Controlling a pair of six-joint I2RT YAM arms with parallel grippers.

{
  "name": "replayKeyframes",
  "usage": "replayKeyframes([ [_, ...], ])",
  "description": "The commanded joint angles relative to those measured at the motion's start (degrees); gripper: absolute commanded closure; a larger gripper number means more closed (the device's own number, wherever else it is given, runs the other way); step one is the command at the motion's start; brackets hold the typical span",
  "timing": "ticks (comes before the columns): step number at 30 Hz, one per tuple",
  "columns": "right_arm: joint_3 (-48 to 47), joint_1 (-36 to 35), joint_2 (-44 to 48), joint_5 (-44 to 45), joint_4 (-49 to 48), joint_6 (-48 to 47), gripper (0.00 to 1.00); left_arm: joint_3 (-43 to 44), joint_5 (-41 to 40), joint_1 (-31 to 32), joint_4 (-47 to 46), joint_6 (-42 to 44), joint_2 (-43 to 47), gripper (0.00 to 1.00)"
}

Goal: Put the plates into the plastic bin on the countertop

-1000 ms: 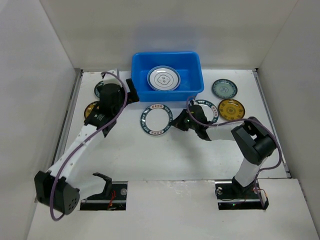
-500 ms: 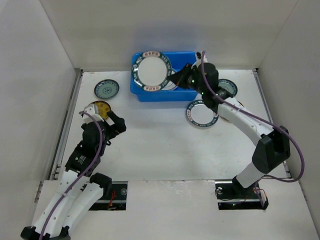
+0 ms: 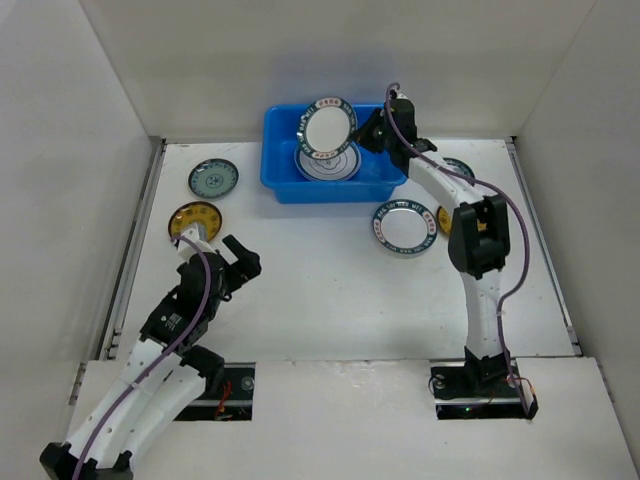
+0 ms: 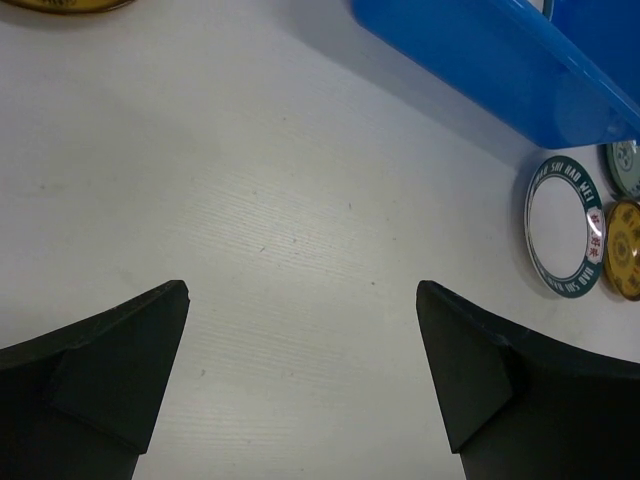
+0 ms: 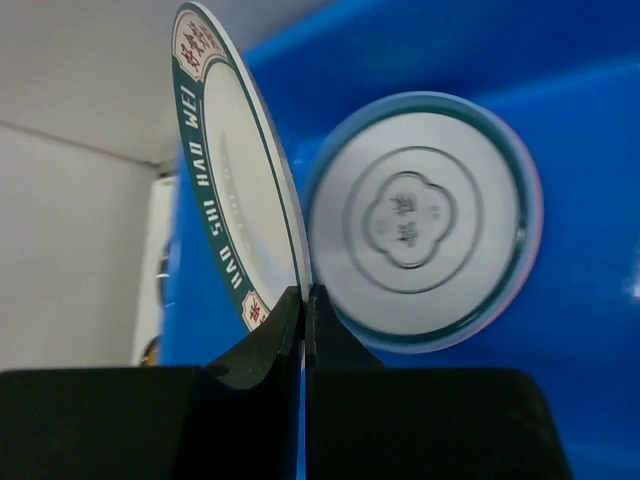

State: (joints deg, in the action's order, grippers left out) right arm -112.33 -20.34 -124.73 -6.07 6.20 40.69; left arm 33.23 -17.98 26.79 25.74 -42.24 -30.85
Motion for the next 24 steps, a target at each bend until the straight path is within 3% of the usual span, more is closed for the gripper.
replayKeyframes([
  [1,-8.59,1.22,-4.37,-0.53,1.18,-0.87,1.0,-1.41,0.14,0.94,-3.23,-2.67,-1.14,0.0],
  [9,-19.93,1.84,-14.4,-0.61,8.47,-2.54,0.89,-2.21,1.8,0.33,-7.27,-2.41,-5.0,0.0],
  [14,-20.82,1.84,-16.51,-0.61,10.24,-4.03,0.61,-2.47,4.0,-1.34,-9.82,-2.06,-7.29,0.0],
  [18,-20.12,1.66,-14.59,-0.53,9.98,-5.18,0.31,-2.47,5.5,-2.83,-11.06,-1.8,-8.17,0.0],
  [24,-16.52,1.57,-6.07,-0.26,4.63,-5.53,0.15,-2.03,7.78,-3.89,-12.81,-0.74,-10.45,0.0],
])
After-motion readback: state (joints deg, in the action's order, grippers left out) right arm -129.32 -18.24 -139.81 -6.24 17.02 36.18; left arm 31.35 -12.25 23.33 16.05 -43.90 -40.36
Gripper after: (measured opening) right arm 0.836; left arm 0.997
